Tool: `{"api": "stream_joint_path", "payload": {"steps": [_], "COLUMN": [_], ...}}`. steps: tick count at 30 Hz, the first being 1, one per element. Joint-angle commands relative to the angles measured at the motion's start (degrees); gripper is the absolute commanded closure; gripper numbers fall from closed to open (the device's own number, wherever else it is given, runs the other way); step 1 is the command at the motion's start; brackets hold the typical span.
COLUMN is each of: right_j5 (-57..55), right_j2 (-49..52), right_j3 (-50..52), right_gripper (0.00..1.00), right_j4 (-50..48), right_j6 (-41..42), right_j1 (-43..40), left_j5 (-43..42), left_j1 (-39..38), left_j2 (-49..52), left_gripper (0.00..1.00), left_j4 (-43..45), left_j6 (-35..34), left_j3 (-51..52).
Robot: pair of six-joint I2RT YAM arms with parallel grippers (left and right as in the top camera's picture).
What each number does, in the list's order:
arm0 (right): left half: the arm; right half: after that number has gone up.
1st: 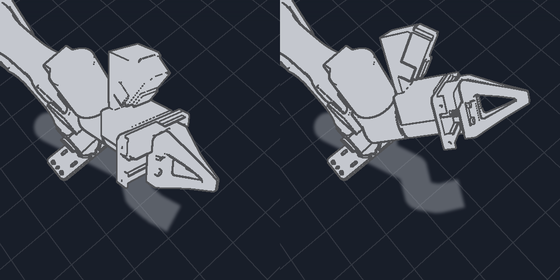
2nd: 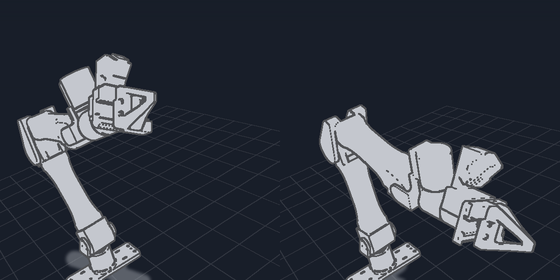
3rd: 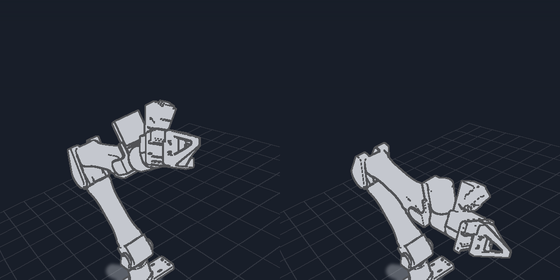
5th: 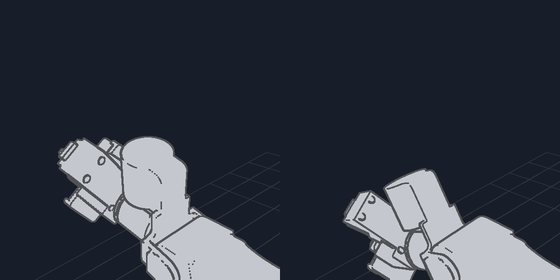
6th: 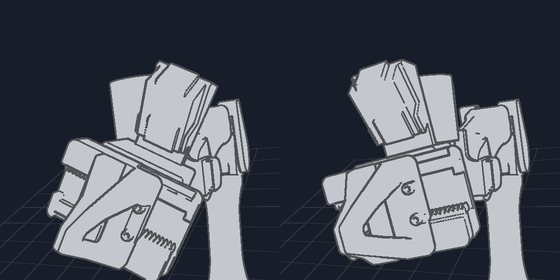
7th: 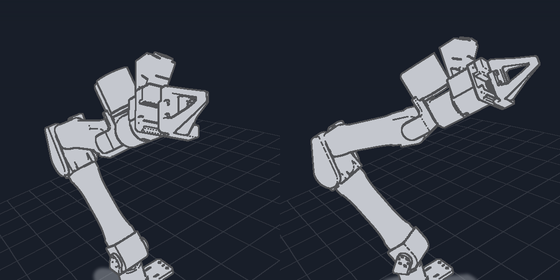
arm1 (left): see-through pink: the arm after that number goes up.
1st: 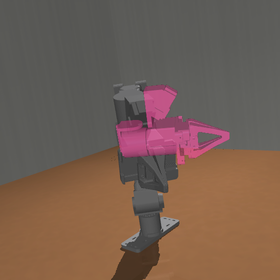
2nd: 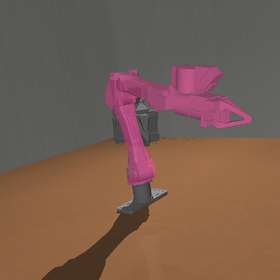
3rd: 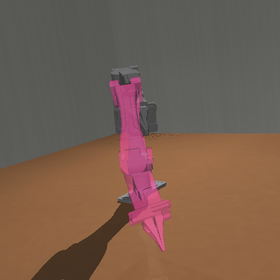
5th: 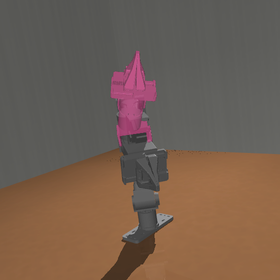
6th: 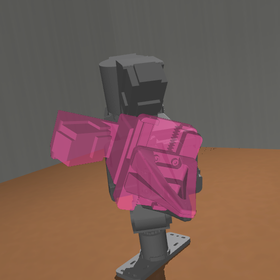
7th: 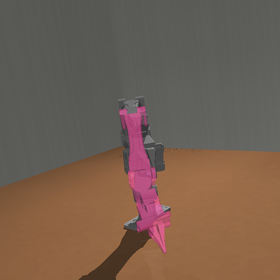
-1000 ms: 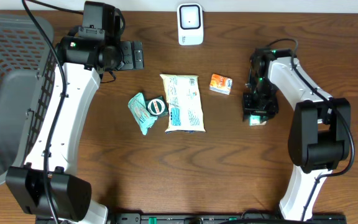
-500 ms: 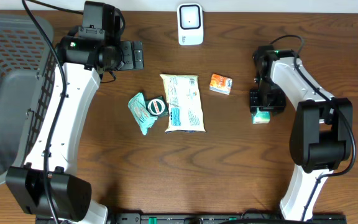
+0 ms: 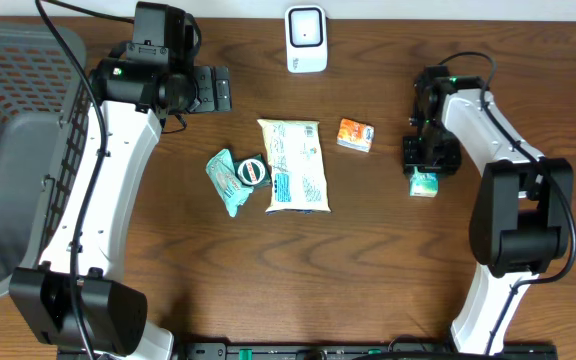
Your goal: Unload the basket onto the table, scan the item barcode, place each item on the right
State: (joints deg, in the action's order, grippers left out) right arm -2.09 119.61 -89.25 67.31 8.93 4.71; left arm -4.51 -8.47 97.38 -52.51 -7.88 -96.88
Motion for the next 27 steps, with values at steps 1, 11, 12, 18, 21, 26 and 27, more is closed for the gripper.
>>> {"api": "stream_joint_path", "payload": {"steps": [1, 11, 12, 18, 21, 26, 27], "right_j5": [4.72, 4.22, 4.17, 7.37, 8.87, 6.16, 5.86], "right_j2": [-0.46, -0.46, -0.46, -0.46, -0.46, -0.46, -0.46], "right_j3": [-0.96, -0.83, -0.83, -0.83, -0.72, -0.72, -0.72], "right_gripper": [0.47, 0.53, 0.54, 0.56, 0.58, 0.59, 0.59], "right_j4": [2.03, 5.16, 5.16, 4.57, 3.23, 2.14, 2.36], "right_j6": [0.7, 2.62, 2.58, -1.14, -1.73, -0.92, -0.72], "right_j1": [-1.42, -4.85, -5.11, -5.07, -3.58, -1.07, -0.74], "left_j5": [0.55, 0.55, 0.55, 0.55, 0.55, 0.55, 0.55], "left_j1": [0.04, 0.04, 0.04, 0.04, 0.04, 0.04, 0.04], "left_j2": [-0.35, -0.35, -0.35, -0.35, -0.35, -0.35, -0.35], "left_gripper": [0.03, 0.02, 0.02, 0.02, 0.02, 0.02, 0.03], "left_j4": [-0.17, -0.17, -0.17, -0.17, -0.17, -0.17, -0.17], "left_j6": [-0.31, -0.31, -0.31, -0.31, -0.33, -0.31, -0.31], "left_j3": [-0.52, -0.52, -0.52, -0.52, -0.52, -0.52, -0.52]}}
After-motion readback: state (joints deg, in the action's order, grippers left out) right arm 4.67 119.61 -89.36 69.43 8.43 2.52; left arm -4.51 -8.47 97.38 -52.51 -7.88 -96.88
